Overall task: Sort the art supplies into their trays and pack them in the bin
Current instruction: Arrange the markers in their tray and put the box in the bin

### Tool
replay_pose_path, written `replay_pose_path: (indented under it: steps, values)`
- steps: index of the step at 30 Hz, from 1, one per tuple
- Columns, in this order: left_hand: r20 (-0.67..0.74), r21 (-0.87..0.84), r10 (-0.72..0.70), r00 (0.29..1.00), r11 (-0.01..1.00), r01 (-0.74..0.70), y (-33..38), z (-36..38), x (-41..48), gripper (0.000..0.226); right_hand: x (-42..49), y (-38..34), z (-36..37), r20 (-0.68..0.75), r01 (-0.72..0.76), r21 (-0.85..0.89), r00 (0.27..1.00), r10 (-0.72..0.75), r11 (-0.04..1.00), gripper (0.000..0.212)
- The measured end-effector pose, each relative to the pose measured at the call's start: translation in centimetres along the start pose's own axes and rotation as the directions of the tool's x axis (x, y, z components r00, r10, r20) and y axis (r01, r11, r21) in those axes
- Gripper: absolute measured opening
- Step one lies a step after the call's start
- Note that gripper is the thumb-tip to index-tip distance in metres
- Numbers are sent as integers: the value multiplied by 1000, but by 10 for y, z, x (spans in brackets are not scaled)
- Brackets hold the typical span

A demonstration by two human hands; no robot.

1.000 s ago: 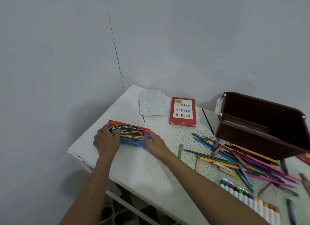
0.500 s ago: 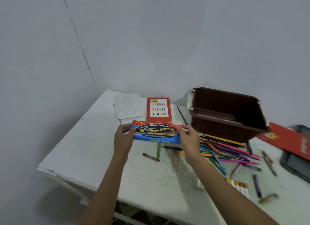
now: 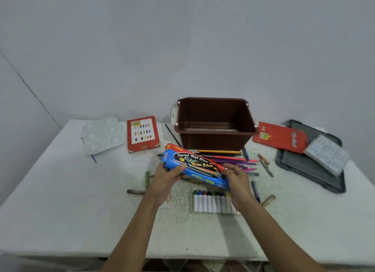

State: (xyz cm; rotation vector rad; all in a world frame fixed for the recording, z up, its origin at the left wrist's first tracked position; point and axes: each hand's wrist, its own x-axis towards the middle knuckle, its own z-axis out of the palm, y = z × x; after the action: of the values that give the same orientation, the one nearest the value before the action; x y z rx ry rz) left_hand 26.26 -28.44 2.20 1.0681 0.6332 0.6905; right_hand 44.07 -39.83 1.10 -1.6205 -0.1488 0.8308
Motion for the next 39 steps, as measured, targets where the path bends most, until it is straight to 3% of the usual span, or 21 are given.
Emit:
replay_pose_path:
  steps: [2, 5, 10, 16, 21, 25, 30, 33, 39]
  values:
    - [83, 66, 1, 997, 998, -7, -3, 16, 1, 36, -3, 2, -16, 8, -15, -20, 1000, 16, 1000, 14]
    - [149, 134, -1, 989, 991, -19, -2, 33, 4, 65, -4, 5, -36, -8, -21, -48, 1000, 21, 999, 12]
    - [172, 210, 47, 984, 974, -83, 11, 57, 3, 62, -9, 3, -59, 30, -35, -64, 999, 37, 997, 17]
    - [190, 373, 145, 971, 904, -208, 30, 79, 3, 75, -22, -19, -76, 79, 36, -28, 996, -34, 999, 19]
    - [347, 720, 112, 931, 605, -340, 32, 86, 15, 104, -28, -38, -77, 135, 140, 9, 981, -140, 990, 20]
    - [410, 851, 0, 912, 359, -383, 28, 92, 18, 108, -30, -46, -74, 164, 210, 30, 963, -212, 977, 20]
    - [444, 894, 4, 896, 57, -444, 17, 92, 26, 107, -34, -48, -72, 178, 238, 77, 952, -248, 968, 23]
    - [446, 895, -6, 895, -9, -446, 10, 89, 28, 106, -33, -45, -73, 161, 283, 61, 944, -289, 957, 14]
    - [446, 893, -19, 895, -65, -446, 5, 89, 31, 105, -25, -36, -78, 155, 358, -26, 924, -350, 933, 18]
